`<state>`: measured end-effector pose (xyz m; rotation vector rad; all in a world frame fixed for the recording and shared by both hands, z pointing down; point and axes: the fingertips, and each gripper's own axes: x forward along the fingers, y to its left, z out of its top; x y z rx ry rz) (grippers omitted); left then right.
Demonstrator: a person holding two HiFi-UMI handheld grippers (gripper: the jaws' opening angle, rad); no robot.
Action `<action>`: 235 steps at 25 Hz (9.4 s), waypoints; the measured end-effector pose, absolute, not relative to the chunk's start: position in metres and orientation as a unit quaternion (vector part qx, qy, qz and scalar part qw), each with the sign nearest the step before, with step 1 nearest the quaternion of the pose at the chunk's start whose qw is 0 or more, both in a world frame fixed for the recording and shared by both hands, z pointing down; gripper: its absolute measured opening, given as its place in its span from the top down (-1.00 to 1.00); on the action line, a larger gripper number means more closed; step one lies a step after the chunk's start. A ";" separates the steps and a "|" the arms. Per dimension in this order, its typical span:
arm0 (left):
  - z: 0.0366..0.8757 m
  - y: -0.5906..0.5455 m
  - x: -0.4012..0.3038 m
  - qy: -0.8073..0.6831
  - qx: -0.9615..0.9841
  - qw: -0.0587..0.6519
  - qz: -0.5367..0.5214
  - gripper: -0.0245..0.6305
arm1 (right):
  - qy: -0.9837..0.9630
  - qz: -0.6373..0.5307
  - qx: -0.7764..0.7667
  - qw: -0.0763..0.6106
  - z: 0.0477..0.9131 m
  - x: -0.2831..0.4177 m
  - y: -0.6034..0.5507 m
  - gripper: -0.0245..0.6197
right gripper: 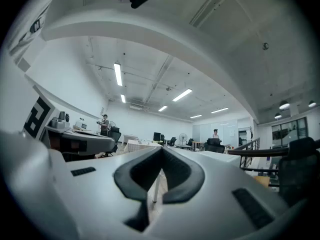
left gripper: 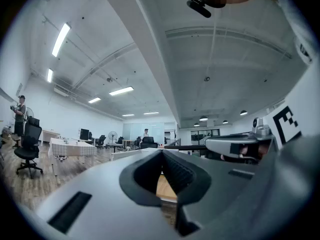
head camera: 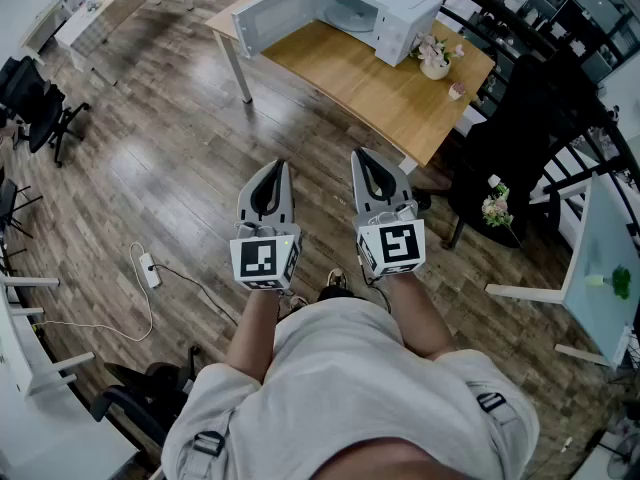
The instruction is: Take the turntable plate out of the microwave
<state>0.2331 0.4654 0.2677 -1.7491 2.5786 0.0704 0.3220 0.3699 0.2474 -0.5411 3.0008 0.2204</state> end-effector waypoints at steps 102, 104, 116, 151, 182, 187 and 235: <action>0.585 -0.132 -0.141 0.582 -0.703 -0.409 0.030 0.72 | 0.856 -0.324 -0.388 -0.108 0.585 -0.032 -0.143 0.63; 0.589 -0.138 -0.144 0.578 -0.705 -0.409 0.031 0.71 | 0.842 -0.354 -0.398 -0.087 0.590 -0.036 -0.151 0.63; 0.611 -0.159 -0.155 0.564 -0.667 -0.476 0.102 0.65 | 0.782 -0.453 -0.428 -0.030 0.616 -0.042 -0.176 0.57; 0.634 -0.172 -0.151 0.542 -0.646 -0.523 0.128 0.59 | 0.708 -0.548 -0.444 0.038 0.631 -0.036 -0.187 0.68; 0.639 -0.175 -0.157 0.539 -0.652 -0.517 0.133 0.53 | 0.722 -0.548 -0.422 0.024 0.638 -0.024 -0.182 0.58; 0.636 -0.162 -0.152 0.537 -0.651 -0.519 0.136 0.53 | 0.718 -0.550 -0.425 0.017 0.637 -0.020 -0.168 0.57; 0.634 -0.156 -0.166 0.546 -0.657 -0.501 0.138 0.48 | 0.772 -0.503 -0.389 -0.008 0.632 -0.022 -0.160 0.48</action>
